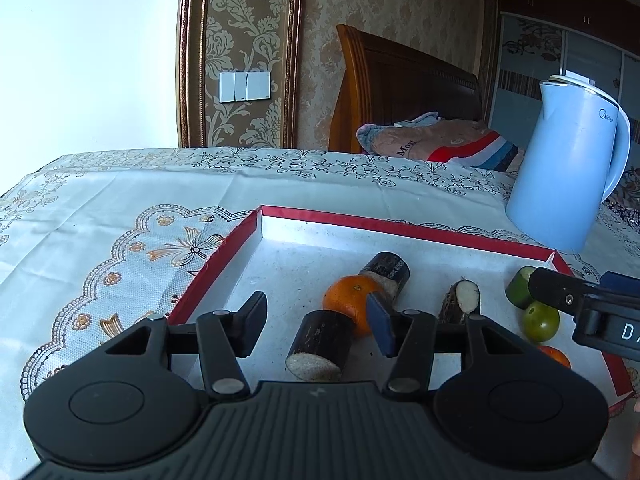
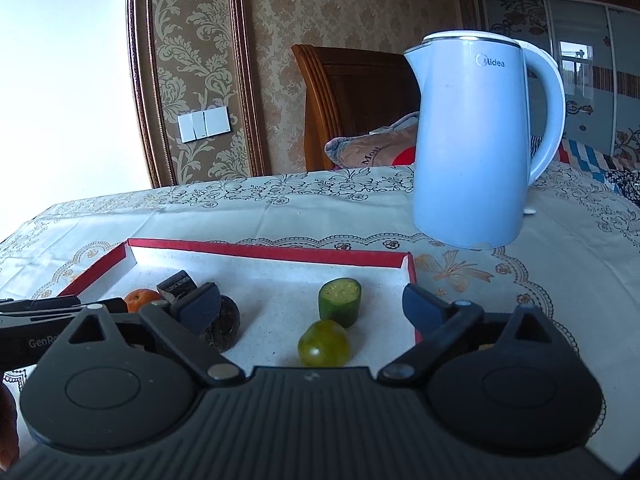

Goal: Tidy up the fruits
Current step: 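Withdraw both open tools up and out of the tray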

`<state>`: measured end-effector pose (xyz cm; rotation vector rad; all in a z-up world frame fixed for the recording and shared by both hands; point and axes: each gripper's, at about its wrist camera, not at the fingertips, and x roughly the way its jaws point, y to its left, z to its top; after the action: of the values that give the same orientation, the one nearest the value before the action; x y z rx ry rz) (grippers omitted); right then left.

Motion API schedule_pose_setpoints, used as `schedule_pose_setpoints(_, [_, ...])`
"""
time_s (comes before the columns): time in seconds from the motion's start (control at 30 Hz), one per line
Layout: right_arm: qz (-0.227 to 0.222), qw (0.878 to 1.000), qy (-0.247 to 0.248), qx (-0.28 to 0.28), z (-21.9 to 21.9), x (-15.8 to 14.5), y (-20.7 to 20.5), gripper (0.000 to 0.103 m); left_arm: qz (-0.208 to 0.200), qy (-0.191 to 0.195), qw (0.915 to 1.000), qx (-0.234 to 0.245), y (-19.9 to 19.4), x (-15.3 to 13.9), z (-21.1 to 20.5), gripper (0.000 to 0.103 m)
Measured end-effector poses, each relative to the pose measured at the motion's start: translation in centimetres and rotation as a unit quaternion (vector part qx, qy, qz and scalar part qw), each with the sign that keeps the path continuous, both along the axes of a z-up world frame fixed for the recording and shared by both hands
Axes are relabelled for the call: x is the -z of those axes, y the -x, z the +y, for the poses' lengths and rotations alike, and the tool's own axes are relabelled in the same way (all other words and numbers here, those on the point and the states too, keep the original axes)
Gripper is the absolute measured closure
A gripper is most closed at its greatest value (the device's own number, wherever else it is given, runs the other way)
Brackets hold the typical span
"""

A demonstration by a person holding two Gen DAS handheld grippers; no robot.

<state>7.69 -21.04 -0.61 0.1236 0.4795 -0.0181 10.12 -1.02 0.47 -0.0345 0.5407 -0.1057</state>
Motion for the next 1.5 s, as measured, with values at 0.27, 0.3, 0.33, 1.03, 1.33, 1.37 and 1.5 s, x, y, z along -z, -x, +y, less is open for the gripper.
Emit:
schedule_pose_setpoints(0.27, [0.001, 1.0, -0.005, 0.0, -0.2, 0.1, 0.6, 0.003, -0.003, 0.012, 0.9999, 0.004, 1.0, -0.1, 0.6, 0.049])
schedule_pose_setpoints(0.3, [0.001, 1.0, -0.007, 0.0, -0.3, 0.2, 0.8, 0.002, -0.003, 0.013, 0.9999, 0.006, 1.2, -0.1, 0.6, 0.049])
schedule_pose_setpoints(0.33, [0.001, 1.0, -0.008, -0.001, -0.3, 0.2, 0.9, 0.001, -0.003, 0.014, 0.9999, 0.007, 1.3, -0.1, 0.7, 0.049])
schedule_pose_setpoints(1.03, [0.007, 1.0, -0.012, -0.007, -0.1, 0.7, 3.5, 0.0, -0.026, 0.017, 0.9992, 0.024, 5.6, -0.2, 1.2, 0.027])
schedule_pose_setpoints(1.33, [-0.001, 1.0, -0.001, -0.026, 0.5, 0.9, 7.0, 0.0, -0.012, 0.004, 0.998, 0.061, 8.2, 0.8, 1.0, 0.027])
schedule_pose_setpoints(1.37, [-0.003, 1.0, 0.002, -0.027, 0.6, 0.9, 7.2, 0.0, -0.01, 0.002, 0.998, 0.062, 8.4, 1.0, 1.1, 0.027])
schedule_pose_setpoints(1.5, [-0.003, 0.999, 0.013, -0.031, 0.9, 0.9, 7.7, 0.0, -0.002, 0.003, 0.9981, 0.061, 8.5, 1.3, 1.3, 0.027])
